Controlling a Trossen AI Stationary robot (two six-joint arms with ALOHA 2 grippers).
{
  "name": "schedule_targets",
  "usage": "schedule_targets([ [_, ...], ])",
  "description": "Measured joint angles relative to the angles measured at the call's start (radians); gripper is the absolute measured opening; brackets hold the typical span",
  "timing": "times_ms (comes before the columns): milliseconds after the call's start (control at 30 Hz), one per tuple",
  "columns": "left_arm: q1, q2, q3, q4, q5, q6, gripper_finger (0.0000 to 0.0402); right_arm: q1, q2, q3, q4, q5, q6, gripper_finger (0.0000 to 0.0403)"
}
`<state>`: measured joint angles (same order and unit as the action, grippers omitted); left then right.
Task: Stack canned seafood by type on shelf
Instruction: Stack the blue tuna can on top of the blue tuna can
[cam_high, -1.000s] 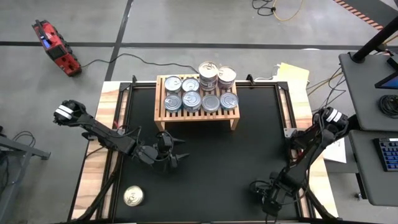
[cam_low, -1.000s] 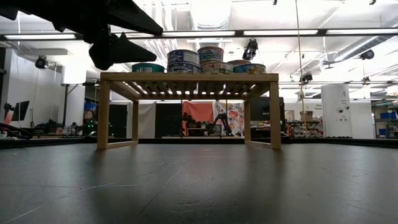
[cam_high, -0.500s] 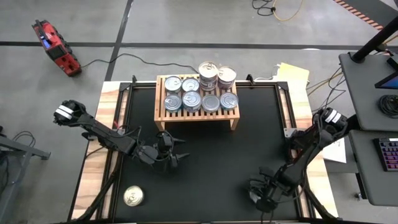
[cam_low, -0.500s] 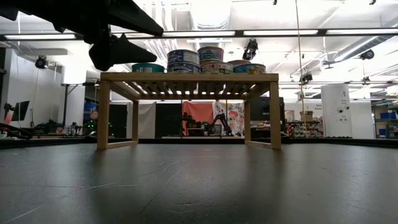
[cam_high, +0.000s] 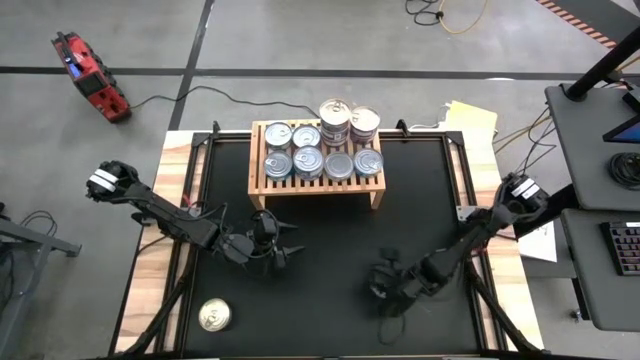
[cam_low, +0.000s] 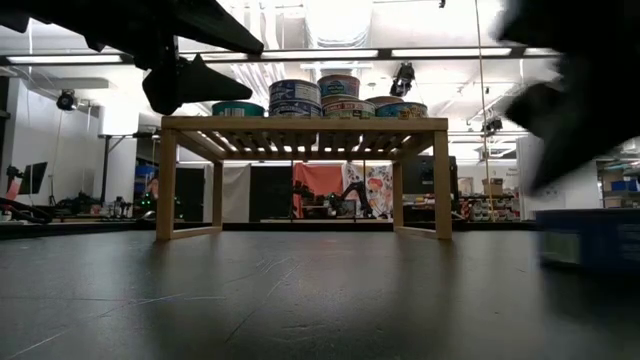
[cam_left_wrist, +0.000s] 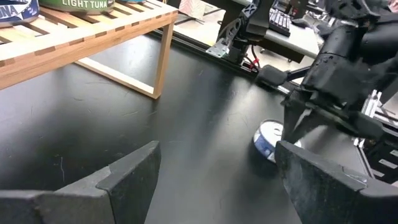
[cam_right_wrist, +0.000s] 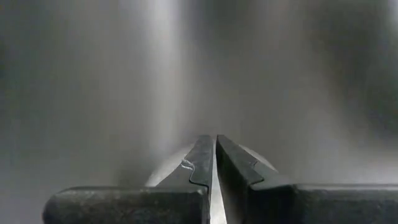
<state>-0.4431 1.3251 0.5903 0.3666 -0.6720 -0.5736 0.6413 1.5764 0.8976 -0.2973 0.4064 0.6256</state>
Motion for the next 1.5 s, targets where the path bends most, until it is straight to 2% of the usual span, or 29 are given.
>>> schedule_targets([
  [67, 0.0, 0.0, 0.0, 0.001, 0.0, -0.009, 0.03, -0.038, 0.016, 0.0, 0.185, 0.047, -0.167, 0.0012],
  [200, 0.0, 0.0, 0.0, 0.004, 0.0, -0.023, 0.03, -0.078, 0.043, 0.001, 0.505, 0.046, -0.506, 0.0012],
  [267, 0.0, 0.0, 0.0, 0.006, 0.001, -0.024, 0.03, -0.079, 0.045, 0.002, 0.581, 0.042, -0.624, 0.0012],
  [367, -0.001, 0.015, 0.0, 0.016, 0.003, -0.048, 0.03, -0.083, 0.033, 0.002, 0.561, 0.04, -0.693, 0.0012],
  [467, -0.003, 0.057, 0.0, 0.053, 0.003, -0.075, 0.03, -0.084, -0.007, 0.001, 0.421, 0.04, -0.627, 0.0012],
  [600, -0.005, 0.16, 0.0, 0.194, 0.021, -0.068, 0.03, -0.05, -0.079, 0.001, 0.137, 0.031, -0.403, 0.0013],
  [733, -0.007, 0.247, 0.0, 0.38, 0.127, -0.015, 0.03, 0.047, -0.134, -0.001, -0.109, 0.03, -0.207, 0.0013],
  [833, -0.01, 0.263, 0.0, 0.425, 0.148, 0.002, 0.03, 0.123, -0.161, -0.004, -0.209, 0.034, -0.051, 0.0013],
  [1033, -0.011, 0.263, 0.0, 0.425, 0.105, 0.012, 0.03, 0.186, -0.136, -0.066, -0.127, 0.092, 0.019, 0.0013],
  [1333, -0.033, 0.262, 0.034, 0.422, 0.106, 0.024, 0.03, 0.15, -0.056, -0.113, -0.001, 0.094, -0.015, 0.0013],
  [1500, -0.073, 0.261, 0.078, 0.284, 0.106, -0.003, 0.03, 0.118, -0.028, -0.113, 0.043, 0.091, -0.026, 0.0012],
])
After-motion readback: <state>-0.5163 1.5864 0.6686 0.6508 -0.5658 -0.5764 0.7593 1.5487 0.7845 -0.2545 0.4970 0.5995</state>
